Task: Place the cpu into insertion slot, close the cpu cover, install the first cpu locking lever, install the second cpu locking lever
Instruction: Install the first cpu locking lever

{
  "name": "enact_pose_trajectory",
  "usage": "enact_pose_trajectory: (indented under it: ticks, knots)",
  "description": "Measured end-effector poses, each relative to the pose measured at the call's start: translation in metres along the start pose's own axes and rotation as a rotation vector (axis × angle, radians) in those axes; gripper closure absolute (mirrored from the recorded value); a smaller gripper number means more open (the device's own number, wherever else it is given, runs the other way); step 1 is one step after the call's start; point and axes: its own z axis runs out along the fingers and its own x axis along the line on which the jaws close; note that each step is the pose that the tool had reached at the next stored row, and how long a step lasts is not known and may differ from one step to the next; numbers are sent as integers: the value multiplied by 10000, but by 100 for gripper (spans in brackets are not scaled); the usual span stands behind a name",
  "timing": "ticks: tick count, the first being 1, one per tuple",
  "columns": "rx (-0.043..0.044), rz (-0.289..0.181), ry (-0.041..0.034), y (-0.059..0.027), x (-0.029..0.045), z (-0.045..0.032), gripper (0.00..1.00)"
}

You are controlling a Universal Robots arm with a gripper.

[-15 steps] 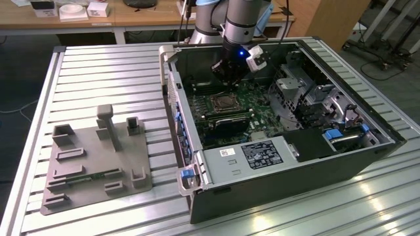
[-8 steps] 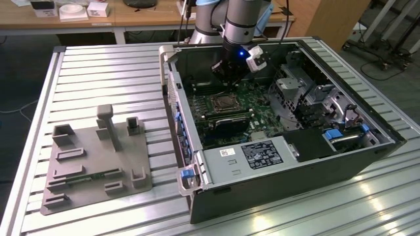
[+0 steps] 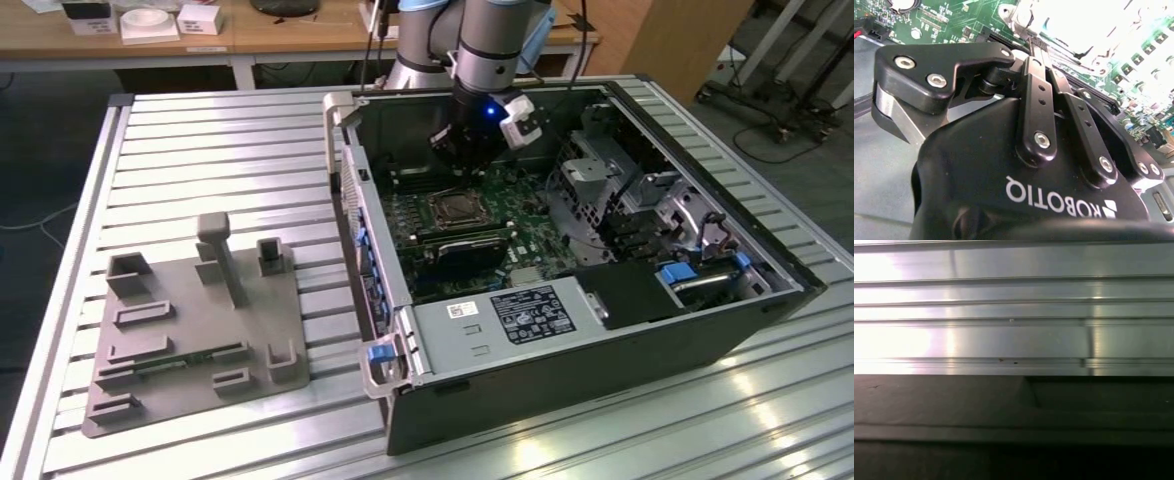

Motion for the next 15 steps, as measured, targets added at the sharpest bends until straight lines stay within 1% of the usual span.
enact_pose_trajectory:
  ticks: [6, 15]
  knots:
    - [0, 0, 0, 0, 1, 26, 90]
    - [10, 1, -1, -3, 1, 29, 90]
